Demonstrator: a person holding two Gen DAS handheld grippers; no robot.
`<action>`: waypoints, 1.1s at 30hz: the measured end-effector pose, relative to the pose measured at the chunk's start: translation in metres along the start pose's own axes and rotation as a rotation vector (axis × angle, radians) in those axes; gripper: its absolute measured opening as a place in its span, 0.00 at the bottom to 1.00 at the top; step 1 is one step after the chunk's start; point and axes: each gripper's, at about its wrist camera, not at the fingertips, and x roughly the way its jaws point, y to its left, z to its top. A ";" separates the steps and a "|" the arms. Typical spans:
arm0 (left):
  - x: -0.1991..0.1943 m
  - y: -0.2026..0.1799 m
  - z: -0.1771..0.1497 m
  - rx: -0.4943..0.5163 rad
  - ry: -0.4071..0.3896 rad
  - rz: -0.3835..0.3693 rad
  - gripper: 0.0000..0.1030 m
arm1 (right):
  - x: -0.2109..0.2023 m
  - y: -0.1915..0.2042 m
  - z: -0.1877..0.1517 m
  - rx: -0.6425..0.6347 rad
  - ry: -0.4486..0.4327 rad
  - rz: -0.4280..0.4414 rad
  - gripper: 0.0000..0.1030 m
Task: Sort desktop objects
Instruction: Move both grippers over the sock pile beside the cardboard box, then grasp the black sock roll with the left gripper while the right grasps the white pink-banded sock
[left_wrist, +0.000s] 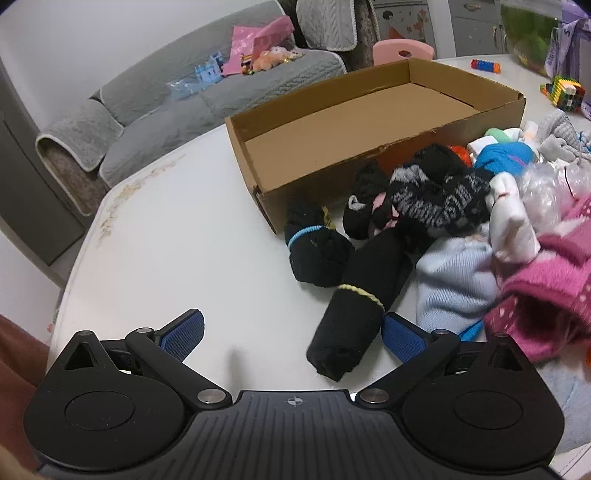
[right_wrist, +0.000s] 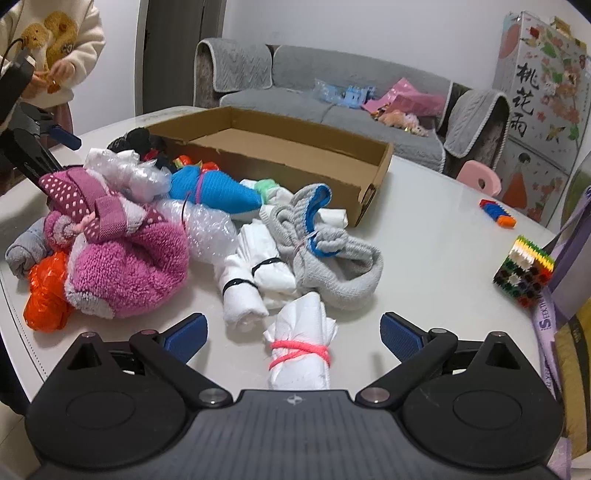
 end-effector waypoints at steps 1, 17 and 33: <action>0.000 0.001 -0.001 -0.003 -0.008 -0.010 0.99 | 0.000 0.000 -0.001 -0.002 0.001 0.000 0.95; 0.010 -0.004 0.010 0.083 -0.035 -0.063 0.99 | -0.003 -0.008 -0.003 0.050 0.029 0.034 0.73; 0.009 -0.013 0.006 -0.041 -0.059 -0.035 0.99 | -0.004 -0.013 -0.005 0.103 0.049 0.040 0.67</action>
